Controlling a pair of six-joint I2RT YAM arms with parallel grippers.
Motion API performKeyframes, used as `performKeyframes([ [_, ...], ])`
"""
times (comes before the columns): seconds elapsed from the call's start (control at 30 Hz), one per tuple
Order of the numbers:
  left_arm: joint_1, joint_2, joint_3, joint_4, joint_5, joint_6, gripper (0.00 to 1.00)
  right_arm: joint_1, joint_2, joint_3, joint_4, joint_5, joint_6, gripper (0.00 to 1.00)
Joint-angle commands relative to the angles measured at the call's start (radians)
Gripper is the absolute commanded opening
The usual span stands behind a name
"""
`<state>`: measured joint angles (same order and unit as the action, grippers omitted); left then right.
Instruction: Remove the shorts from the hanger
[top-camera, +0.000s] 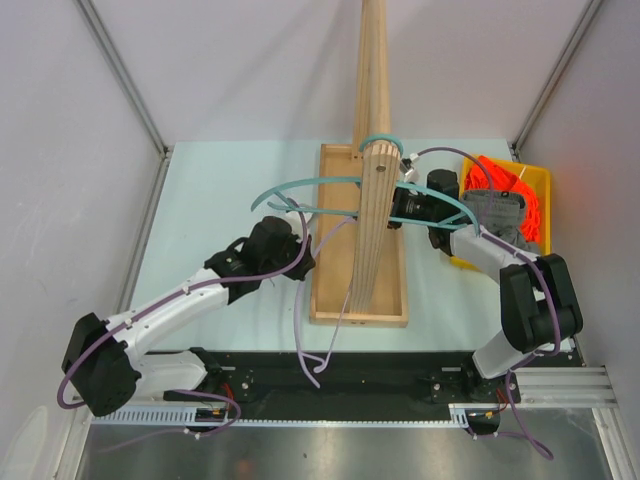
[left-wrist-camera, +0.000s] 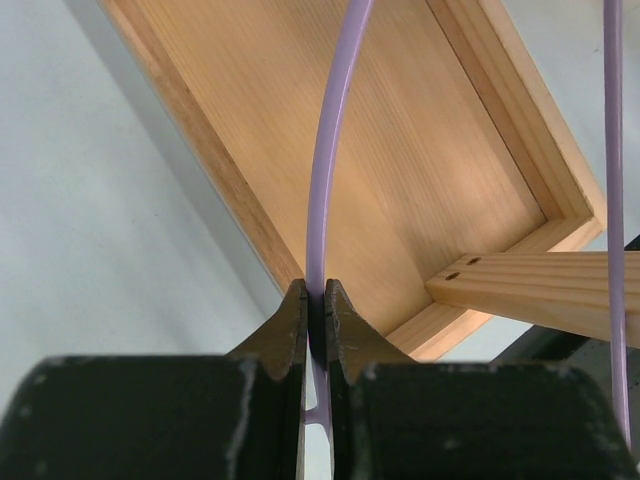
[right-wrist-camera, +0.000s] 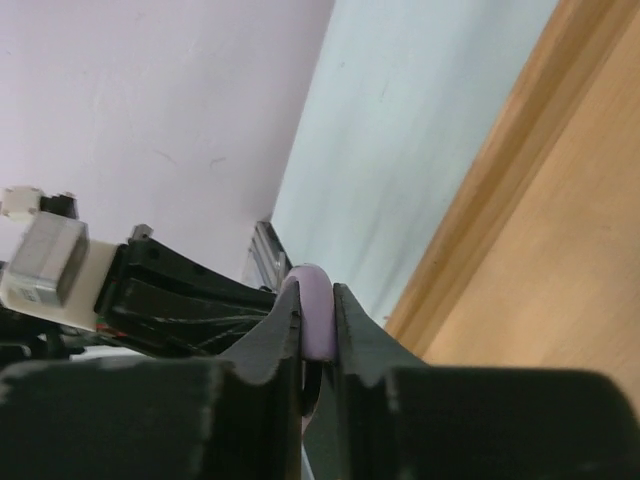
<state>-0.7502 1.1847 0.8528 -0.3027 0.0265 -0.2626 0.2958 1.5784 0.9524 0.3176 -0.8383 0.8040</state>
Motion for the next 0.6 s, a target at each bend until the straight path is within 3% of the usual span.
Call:
performKeyframes([
  [0.0,-0.044,-0.034,0.014,0.063,0.095,0.008,0.00,0.009,0.005,-0.033,0.084,0.041,0.012,0.00],
  [0.27,-0.043,-0.020,0.074,-0.027,0.013,-0.047,0.05,0.003,-0.054,-0.110,0.143,0.130,0.041,0.00],
  [0.33,-0.043,-0.025,0.078,-0.030,0.004,-0.061,0.15,-0.007,-0.066,-0.132,0.196,0.128,0.076,0.00],
  [0.37,-0.043,-0.037,0.077,-0.029,-0.002,-0.082,0.30,-0.012,-0.072,-0.139,0.207,0.127,0.087,0.00],
  [0.47,-0.028,-0.083,0.063,-0.019,-0.011,-0.118,0.51,-0.035,-0.109,-0.159,0.221,0.140,0.103,0.00],
  [0.57,0.003,-0.134,0.039,0.000,0.010,-0.142,0.63,-0.072,-0.147,-0.176,0.222,0.143,0.109,0.00],
])
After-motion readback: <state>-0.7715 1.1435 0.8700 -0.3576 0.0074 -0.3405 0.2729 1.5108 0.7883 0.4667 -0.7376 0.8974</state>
